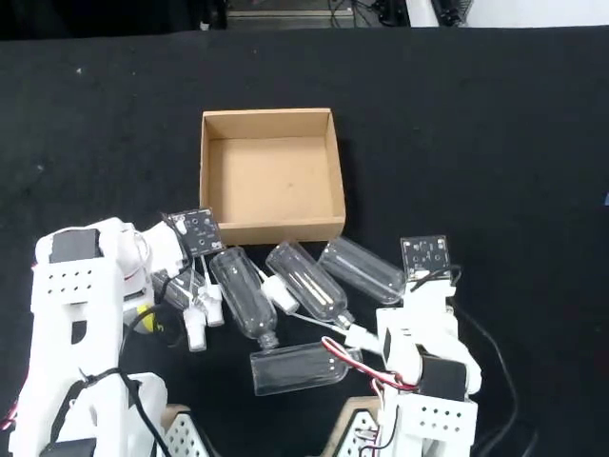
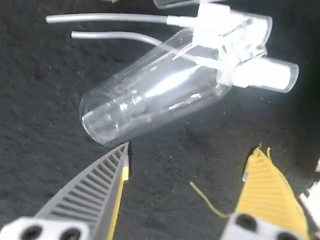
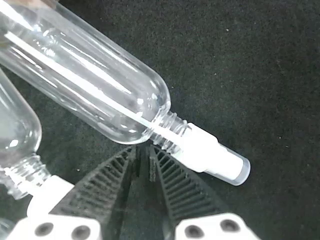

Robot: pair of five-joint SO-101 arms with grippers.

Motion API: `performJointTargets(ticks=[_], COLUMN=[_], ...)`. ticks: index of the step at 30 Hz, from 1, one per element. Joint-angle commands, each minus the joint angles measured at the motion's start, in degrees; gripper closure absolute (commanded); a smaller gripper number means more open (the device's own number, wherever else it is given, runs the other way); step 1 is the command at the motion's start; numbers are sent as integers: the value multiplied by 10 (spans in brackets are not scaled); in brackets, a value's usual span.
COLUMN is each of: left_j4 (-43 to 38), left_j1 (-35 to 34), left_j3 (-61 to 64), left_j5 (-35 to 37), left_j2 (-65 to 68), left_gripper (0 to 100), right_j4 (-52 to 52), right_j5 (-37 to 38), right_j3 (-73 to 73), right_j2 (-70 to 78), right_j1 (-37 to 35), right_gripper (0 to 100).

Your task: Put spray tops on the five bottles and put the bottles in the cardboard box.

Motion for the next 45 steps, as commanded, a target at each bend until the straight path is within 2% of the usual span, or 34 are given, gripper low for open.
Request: performJointTargets(ticks=[1, 7, 24, 27, 34, 39, 45], left_j4=[-47, -127, -163, -160, -92, -24, 69], left_j1=[38, 80, 79, 78, 77, 62, -1], left_j3=[-7, 57, 117, 113, 79, 30, -44], left_j5=[-27, -3, -5, -2, -2, -2, -5], left_j2=[2, 2, -5, -6, -6, -6, -6], left_gripper=[650, 650, 652, 703, 816, 819, 819], right_j4=[4, 4, 4, 4, 4, 4, 4], right_j5=[1, 1, 1, 1, 1, 1, 2], right_j3=[-2, -2, -2, -2, -2, -2, -2], right_j2=[-55, -55, -55, -55, -55, -55, -55], right_j1=[14, 14, 14, 14, 14, 14, 14], right_gripper=[987, 987, 987, 987, 987, 987, 987])
